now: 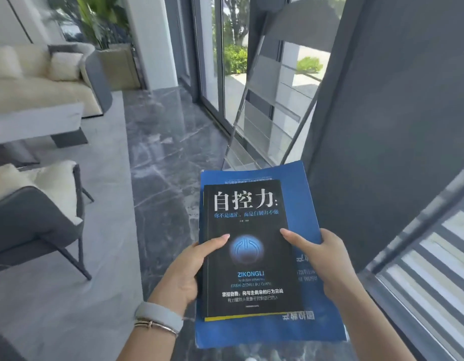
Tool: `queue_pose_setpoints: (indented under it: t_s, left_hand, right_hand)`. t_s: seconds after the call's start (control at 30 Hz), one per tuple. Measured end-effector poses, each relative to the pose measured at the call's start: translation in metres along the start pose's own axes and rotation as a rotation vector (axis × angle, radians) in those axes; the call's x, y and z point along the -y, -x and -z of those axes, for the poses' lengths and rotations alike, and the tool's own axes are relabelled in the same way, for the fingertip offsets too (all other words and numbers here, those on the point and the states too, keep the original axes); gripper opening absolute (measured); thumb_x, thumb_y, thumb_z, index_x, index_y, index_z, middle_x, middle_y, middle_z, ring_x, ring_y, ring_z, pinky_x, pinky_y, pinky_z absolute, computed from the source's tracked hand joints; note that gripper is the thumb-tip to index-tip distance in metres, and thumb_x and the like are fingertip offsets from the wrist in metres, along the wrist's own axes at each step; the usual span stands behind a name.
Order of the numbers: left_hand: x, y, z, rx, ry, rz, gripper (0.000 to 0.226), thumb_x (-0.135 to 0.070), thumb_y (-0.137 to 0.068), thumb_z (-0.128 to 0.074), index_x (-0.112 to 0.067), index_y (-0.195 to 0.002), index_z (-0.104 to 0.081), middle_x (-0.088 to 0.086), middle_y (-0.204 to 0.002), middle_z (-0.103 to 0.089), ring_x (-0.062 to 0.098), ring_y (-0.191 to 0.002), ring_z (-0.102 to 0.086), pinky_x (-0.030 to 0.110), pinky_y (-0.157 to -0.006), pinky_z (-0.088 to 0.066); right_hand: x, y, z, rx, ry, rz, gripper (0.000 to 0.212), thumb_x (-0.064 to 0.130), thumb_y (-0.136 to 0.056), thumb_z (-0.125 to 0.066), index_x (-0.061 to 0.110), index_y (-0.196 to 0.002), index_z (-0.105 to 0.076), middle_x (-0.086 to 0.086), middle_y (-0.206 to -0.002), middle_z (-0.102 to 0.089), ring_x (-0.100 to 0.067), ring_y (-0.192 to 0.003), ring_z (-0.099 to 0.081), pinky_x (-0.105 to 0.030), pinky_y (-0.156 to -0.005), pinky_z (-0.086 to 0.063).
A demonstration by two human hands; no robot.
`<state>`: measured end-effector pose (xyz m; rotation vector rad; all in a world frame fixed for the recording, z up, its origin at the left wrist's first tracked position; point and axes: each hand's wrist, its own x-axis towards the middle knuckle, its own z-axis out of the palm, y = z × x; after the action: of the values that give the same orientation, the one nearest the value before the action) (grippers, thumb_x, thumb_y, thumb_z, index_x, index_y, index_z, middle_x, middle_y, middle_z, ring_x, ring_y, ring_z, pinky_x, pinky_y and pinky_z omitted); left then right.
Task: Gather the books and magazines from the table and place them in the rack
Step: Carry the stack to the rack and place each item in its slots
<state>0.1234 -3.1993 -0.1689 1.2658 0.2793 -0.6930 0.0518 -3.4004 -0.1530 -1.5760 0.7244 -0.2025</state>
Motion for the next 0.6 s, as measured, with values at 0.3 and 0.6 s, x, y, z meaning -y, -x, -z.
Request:
queue_pose_setpoints:
  t_s: [0.3,0.6]
  left_hand:
    - [-0.128,-0.151,0.007,-0.066,0.138,-0.031,0.041,-0.026,-0.053,-0.076,-0.013,-0.092,-0.072,0.009,-0.075,-0.075,0.024,-0.063,-0.070,0.032,-0.059,-0.055]
    - [-0.292,-0.356,0.073,-0.064,0.109,-0.094,0.051,-0.029,-0.047,-0.080,-0.011,-0.095,-0.073,0.014,-0.085,-0.075,0.028,-0.069,-0.070,0.038,-0.069,-0.057]
  right_hand:
    - [0.087,-0.197,-0.097,0.138,0.038,0.182,0.061,0.034,-0.067,-0.078,0.035,-0.114,-0.039,0.012,-0.095,-0.059,-0.002,-0.084,-0.059,-0.026,-0.066,-0.044]
    - [0.165,-0.396,-0.251,0.182,0.181,0.264,0.015,0.044,-0.071,-0.071,0.033,-0.080,-0.064,0.010,-0.106,-0.061,-0.006,-0.098,-0.052,-0.025,-0.076,-0.036]
